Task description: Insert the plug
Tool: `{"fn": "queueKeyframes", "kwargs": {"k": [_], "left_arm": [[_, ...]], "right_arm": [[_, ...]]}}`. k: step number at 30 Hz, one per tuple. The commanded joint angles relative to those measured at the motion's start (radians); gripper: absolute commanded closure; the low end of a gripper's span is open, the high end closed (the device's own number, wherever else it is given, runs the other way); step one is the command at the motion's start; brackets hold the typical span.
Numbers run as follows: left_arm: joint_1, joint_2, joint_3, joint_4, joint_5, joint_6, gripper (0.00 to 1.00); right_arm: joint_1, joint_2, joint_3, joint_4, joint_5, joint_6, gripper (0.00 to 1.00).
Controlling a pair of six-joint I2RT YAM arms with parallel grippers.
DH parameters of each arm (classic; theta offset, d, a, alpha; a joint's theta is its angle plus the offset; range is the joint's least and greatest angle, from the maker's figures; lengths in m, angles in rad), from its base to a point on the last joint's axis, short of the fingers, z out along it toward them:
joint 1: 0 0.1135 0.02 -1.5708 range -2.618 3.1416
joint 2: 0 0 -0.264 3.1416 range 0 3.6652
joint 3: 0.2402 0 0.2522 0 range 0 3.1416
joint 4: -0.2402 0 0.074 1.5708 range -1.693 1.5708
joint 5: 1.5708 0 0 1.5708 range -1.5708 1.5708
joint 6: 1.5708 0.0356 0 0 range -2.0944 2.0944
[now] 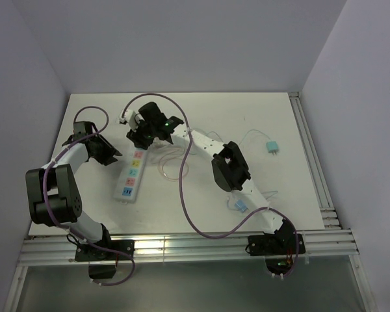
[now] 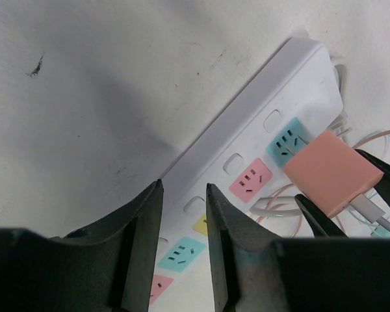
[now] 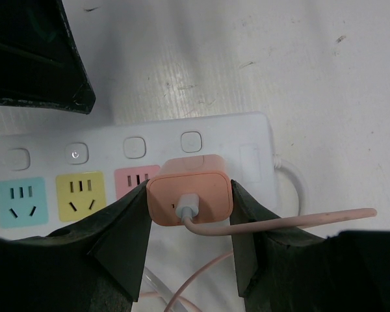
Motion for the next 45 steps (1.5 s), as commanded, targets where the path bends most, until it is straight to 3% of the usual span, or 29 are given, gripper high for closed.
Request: {"fn": "queueKeyframes", "kwargs": {"k": [1,24,35,40,45], "left_arm": [[0.004,-0.001,-0.001,0.029,0.023,0.017,0.62],[0.004,0.001,0.014,0.030,0.046,0.007,0.62],[-0.007,0.111,0.140,-0.022,-0.003,-0.012,0.62],[-0.008,0.153,0.185,-0.039,-0.010,0.010,0.63],[-0.039,0.202,0.237,-0.063,0.003,0.045,0.63]], "right_arm": [[-0.007,0.022,0.053,-0.002,-0.013,0.012,1.00],[0.004,0.054,0.106,-0.094,0.048,0.024,1.00],[0.001,-0.007,-0.012,-0.053,-0.016,0.053,1.00],[-0.002,-0.133,-0.235,0.070,-0.035,0.113,1.00],[0.000,-0.219,-0.322,0.096,-0.049,0.148,1.00]]}}
